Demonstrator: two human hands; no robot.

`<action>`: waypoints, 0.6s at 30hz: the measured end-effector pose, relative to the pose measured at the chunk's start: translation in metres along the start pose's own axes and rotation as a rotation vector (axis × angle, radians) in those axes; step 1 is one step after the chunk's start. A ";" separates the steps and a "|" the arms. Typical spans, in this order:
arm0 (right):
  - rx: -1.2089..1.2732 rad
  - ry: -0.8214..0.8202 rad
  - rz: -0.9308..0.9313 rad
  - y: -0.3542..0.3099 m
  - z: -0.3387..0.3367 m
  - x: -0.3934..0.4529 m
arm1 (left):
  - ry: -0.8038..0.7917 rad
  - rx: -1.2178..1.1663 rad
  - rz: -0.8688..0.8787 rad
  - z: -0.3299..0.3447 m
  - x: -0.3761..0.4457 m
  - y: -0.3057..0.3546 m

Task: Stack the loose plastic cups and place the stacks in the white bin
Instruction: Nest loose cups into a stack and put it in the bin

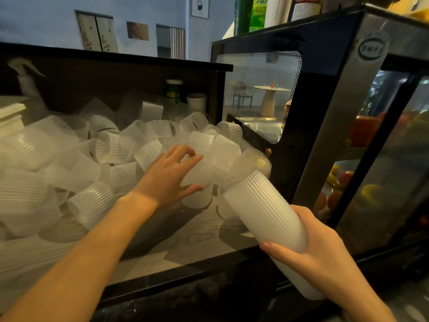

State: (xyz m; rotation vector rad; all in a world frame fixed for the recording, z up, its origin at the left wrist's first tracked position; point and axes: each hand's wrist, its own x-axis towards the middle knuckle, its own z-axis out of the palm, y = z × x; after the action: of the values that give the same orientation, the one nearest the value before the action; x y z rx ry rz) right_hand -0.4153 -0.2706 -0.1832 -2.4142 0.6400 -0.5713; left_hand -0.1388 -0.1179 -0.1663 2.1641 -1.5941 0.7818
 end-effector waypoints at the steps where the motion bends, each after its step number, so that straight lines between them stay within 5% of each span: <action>1: 0.000 -0.003 -0.003 -0.001 0.000 0.001 | 0.010 -0.008 -0.003 0.000 -0.001 -0.001; 18: -0.252 -0.124 -0.047 -0.035 0.008 0.016 | 0.309 -0.445 -0.330 -0.007 -0.011 0.001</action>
State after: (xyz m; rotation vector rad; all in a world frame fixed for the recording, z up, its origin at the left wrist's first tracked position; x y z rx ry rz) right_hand -0.3878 -0.2508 -0.1635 -2.6818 0.6366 -0.3733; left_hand -0.1434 -0.1053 -0.1677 1.8128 -1.0932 0.5588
